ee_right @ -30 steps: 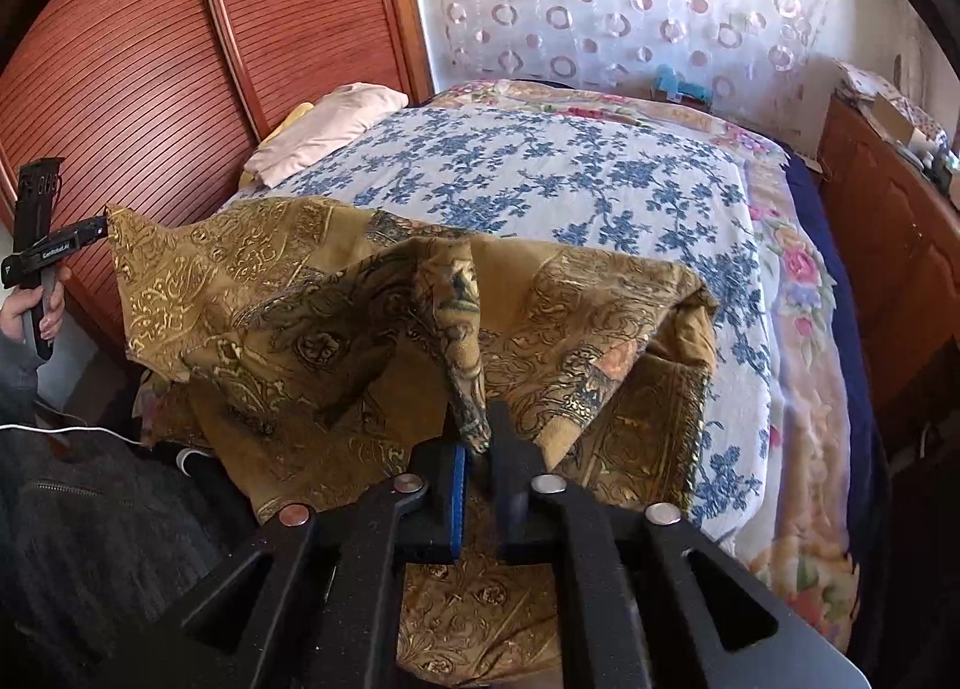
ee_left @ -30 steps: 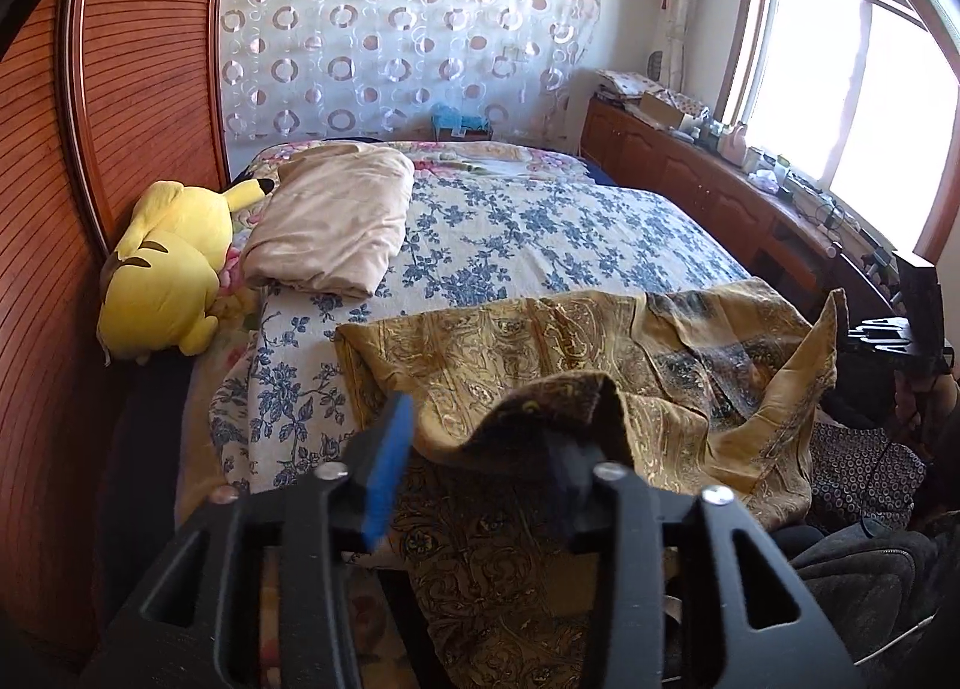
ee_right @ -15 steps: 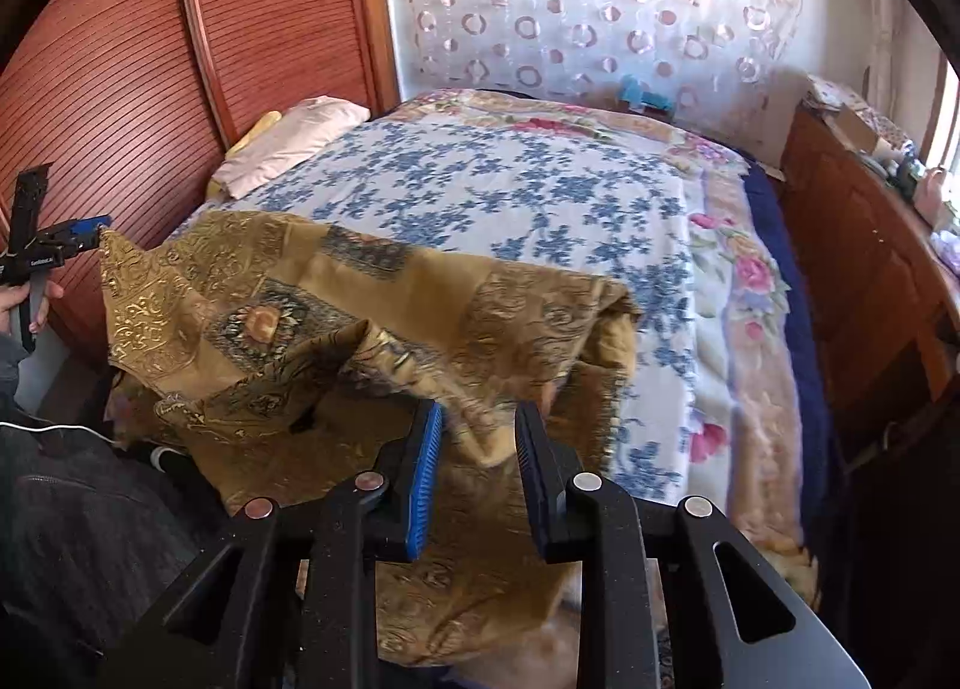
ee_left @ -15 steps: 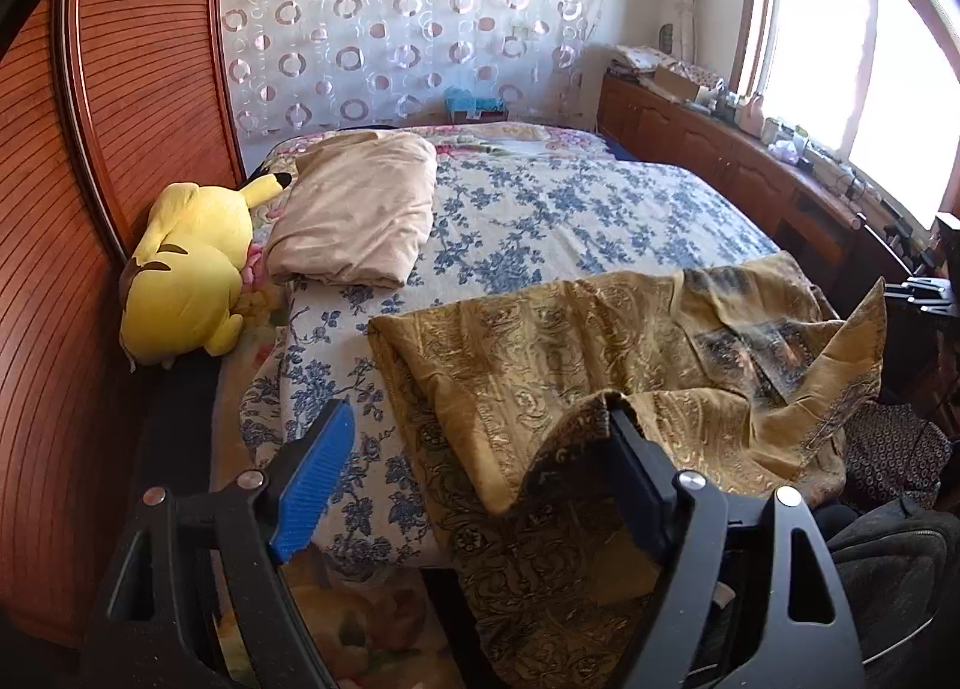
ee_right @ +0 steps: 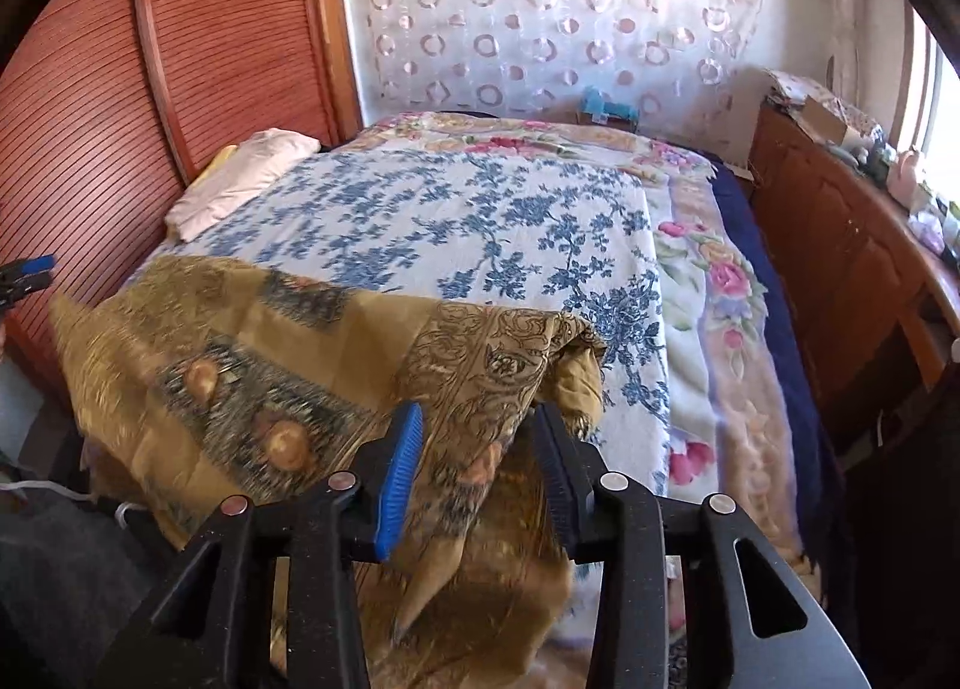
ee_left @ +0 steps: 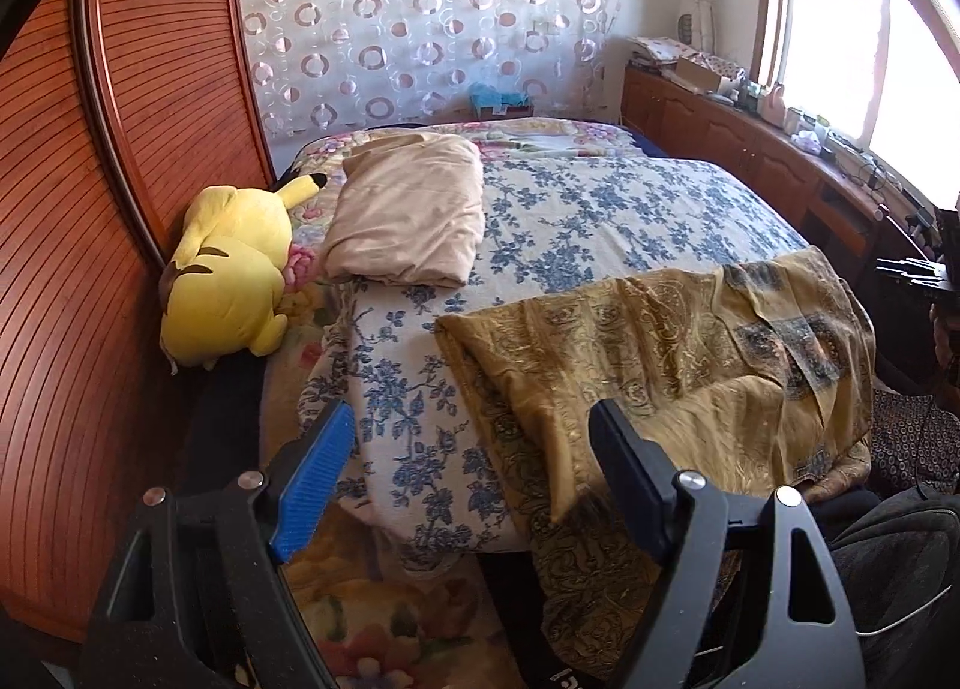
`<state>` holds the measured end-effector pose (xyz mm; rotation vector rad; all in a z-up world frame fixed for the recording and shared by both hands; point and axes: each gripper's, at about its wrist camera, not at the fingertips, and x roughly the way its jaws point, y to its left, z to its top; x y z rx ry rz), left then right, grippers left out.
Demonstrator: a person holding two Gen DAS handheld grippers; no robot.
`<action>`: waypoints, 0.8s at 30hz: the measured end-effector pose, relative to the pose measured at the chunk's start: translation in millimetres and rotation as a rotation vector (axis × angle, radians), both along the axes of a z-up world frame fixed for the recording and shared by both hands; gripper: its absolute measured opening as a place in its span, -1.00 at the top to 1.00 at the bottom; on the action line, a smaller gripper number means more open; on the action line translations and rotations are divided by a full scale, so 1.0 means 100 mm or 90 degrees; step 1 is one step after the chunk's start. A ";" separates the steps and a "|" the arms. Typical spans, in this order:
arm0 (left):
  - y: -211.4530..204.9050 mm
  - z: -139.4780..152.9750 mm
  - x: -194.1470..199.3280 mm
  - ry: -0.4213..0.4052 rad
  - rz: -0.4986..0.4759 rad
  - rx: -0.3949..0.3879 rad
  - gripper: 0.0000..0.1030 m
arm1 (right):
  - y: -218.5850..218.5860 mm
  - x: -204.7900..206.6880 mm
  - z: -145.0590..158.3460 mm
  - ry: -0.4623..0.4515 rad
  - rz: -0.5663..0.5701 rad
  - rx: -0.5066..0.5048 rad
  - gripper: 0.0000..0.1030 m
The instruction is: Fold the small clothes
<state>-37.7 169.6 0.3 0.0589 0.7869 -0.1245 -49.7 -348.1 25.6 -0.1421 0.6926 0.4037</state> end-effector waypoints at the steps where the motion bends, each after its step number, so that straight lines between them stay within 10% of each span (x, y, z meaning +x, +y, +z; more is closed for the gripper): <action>1: 0.03 0.00 -0.01 0.001 0.003 0.000 -0.57 | 0.02 0.07 -0.04 0.006 -0.004 0.006 0.22; 21: -0.18 -0.53 0.80 0.033 0.019 -0.024 -0.57 | 0.19 0.94 -0.39 0.068 -0.054 0.011 0.23; 24: -0.23 -0.60 0.91 0.031 0.022 -0.020 -0.57 | 0.19 0.97 -0.40 0.075 -0.046 0.003 0.73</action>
